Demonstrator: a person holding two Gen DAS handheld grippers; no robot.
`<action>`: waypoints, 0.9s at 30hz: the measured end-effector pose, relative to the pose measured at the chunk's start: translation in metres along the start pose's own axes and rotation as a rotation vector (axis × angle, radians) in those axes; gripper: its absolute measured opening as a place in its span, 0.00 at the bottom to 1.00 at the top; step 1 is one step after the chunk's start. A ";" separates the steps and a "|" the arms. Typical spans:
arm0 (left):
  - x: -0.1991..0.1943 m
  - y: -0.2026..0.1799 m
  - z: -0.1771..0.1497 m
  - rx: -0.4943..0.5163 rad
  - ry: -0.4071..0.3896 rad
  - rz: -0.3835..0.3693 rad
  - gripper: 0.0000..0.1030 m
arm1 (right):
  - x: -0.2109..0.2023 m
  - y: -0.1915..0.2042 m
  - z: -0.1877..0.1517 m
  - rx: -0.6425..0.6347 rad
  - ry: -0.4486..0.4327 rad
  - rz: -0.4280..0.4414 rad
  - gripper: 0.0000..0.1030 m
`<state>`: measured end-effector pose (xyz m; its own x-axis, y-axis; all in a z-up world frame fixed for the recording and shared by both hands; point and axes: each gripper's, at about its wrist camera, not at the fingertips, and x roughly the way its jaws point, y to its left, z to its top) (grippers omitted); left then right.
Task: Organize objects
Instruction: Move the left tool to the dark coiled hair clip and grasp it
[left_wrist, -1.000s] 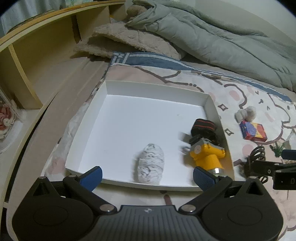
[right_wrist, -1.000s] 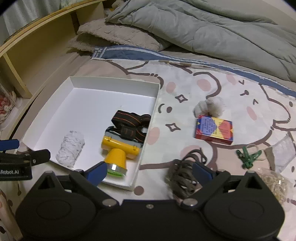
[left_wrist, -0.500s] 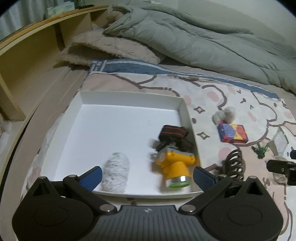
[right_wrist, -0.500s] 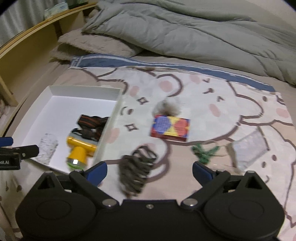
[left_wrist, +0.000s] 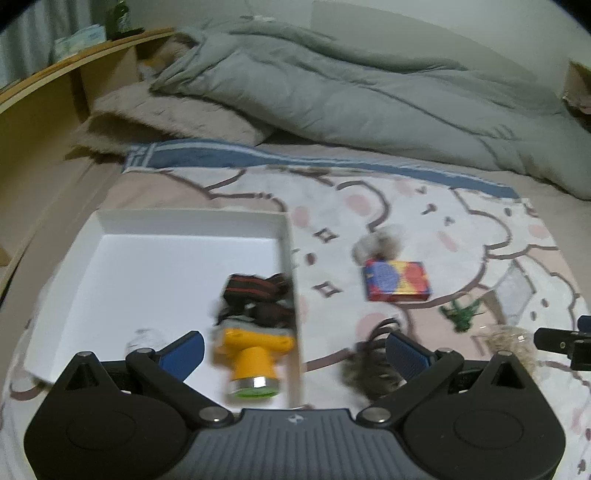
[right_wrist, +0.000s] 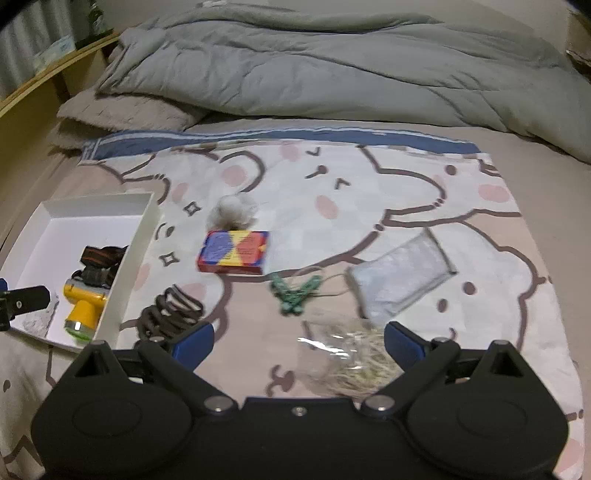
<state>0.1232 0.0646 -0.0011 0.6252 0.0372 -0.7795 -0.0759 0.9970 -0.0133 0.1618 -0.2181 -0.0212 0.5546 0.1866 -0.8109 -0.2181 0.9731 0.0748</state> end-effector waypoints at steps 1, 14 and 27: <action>-0.001 -0.005 0.000 0.004 -0.008 -0.010 1.00 | -0.001 -0.005 0.000 0.006 -0.003 -0.001 0.97; 0.031 -0.036 0.001 0.082 0.013 0.017 0.95 | 0.002 -0.061 -0.010 0.122 -0.026 -0.009 0.98; 0.100 -0.048 -0.008 0.168 0.144 0.111 0.95 | 0.027 -0.069 -0.010 0.125 0.016 -0.023 1.00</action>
<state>0.1830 0.0195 -0.0836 0.5026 0.1488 -0.8516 -0.0002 0.9851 0.1720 0.1833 -0.2813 -0.0542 0.5449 0.1625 -0.8226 -0.1026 0.9866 0.1270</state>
